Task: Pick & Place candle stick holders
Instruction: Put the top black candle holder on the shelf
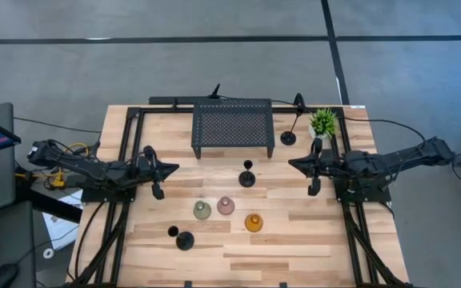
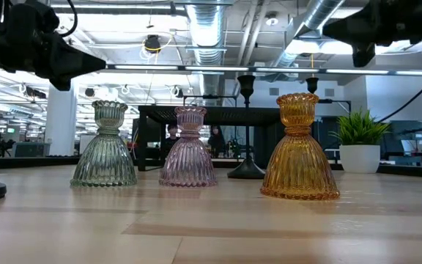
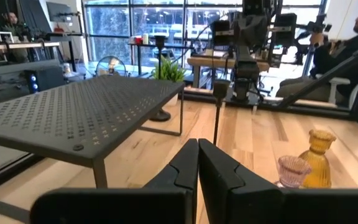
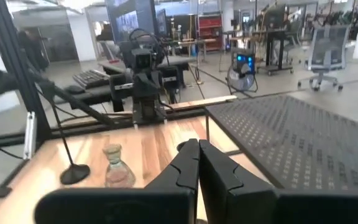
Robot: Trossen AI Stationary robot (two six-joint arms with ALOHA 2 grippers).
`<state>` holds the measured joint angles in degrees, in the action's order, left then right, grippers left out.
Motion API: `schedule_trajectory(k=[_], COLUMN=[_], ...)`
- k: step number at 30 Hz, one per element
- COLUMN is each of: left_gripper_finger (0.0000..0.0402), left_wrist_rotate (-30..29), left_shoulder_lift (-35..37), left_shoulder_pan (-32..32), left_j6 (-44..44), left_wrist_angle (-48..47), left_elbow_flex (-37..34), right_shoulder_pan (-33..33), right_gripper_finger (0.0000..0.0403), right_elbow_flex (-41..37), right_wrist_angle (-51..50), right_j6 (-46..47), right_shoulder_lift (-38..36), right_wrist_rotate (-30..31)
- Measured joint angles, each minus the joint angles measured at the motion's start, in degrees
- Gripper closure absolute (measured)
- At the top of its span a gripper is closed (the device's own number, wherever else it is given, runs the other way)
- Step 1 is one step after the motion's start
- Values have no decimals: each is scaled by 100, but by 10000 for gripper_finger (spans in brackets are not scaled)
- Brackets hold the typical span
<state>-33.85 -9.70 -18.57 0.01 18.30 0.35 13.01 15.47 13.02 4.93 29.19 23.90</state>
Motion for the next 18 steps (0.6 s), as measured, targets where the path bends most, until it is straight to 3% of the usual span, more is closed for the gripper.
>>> schedule_trajectory(k=[12,18], left_gripper_finger=[390,390], left_wrist_rotate=[0,-87], left_shoulder_lift=[-547,-862], left_shoulder_pan=[0,0], left_j6=[-469,491], left_wrist_angle=[231,241], left_elbow_flex=[0,1], right_shoulder_pan=[-121,-167], right_gripper_finger=[403,403], right_elbow_flex=[2,-1], right_wrist_angle=[265,202], right_j6=[343,-214], right_shoulder_lift=[553,904], right_wrist_rotate=[10,13])
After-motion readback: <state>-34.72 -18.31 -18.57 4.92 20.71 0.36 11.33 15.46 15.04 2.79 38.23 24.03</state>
